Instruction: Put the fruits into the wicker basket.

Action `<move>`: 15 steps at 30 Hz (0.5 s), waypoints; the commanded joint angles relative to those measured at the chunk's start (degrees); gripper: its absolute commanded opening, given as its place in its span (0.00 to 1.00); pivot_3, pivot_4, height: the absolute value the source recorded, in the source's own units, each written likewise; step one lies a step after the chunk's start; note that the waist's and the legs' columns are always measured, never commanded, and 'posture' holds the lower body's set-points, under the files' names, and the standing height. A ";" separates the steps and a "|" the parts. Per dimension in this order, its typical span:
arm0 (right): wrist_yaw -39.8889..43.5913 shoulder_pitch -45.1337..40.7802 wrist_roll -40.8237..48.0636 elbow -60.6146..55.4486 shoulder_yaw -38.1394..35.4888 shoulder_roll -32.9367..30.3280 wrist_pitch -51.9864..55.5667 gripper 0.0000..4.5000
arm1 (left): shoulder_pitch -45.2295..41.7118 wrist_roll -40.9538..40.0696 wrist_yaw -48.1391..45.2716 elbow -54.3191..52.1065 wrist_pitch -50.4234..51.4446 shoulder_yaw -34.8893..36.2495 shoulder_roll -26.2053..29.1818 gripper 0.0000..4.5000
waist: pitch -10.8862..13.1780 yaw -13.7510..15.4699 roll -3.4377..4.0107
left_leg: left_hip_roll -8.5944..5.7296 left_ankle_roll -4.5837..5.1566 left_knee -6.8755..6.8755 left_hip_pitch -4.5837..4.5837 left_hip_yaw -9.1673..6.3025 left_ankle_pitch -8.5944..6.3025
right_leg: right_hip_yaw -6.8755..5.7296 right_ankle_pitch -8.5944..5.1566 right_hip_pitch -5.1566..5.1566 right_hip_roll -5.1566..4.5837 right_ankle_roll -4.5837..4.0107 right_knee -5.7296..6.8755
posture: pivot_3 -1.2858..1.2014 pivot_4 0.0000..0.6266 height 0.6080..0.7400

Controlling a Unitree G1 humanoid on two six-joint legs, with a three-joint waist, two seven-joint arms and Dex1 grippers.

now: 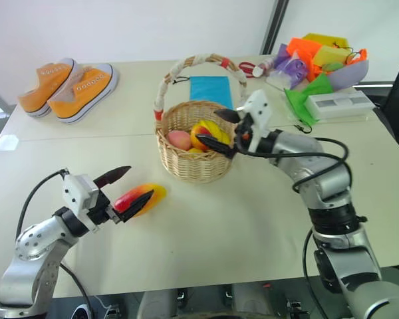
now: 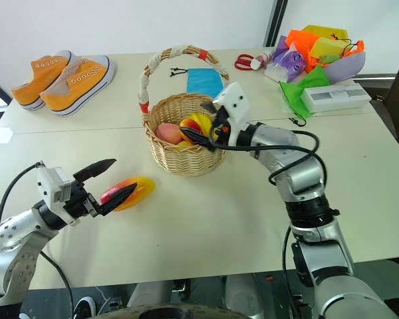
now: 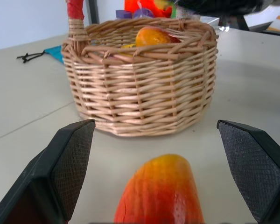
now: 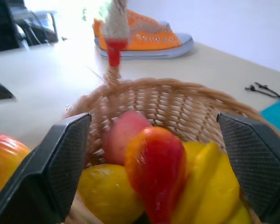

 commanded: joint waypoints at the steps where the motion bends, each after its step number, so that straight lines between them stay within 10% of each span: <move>1: 10.92 4.45 9.34 -8.70 -5.77 -5.99 0.27 1.00 | 0.49 -1.39 0.69 -2.12 3.36 0.50 1.27 1.00 | 0.00 0.05 0.00 | 0.00 0.03 0.00 0.00 0.00 -0.02 | 0.00 0.00 0.03 -0.01 0.00 -0.03 | 0.52 0.24 1.00; 6: 20.93 15.52 10.72 -15.47 -6.14 -18.19 0.11 1.00 | -0.60 0.33 -0.52 -2.13 5.80 -0.82 4.61 1.00 | 0.00 -0.05 -0.01 | 0.03 0.08 0.01 0.02 -0.02 -0.05 | 0.00 -0.11 0.07 -0.01 -0.19 -0.10 | 0.52 0.24 1.00; 15: 25.38 19.63 2.91 -13.92 -4.93 -21.64 -10.98 1.00 | -1.55 2.68 -5.18 2.38 7.71 -3.52 9.39 1.00 | 0.01 0.08 -0.02 | 0.11 -0.01 0.02 0.19 0.04 -0.02 | 0.02 -0.13 0.12 -0.01 -0.23 -0.09 | 0.52 0.24 1.00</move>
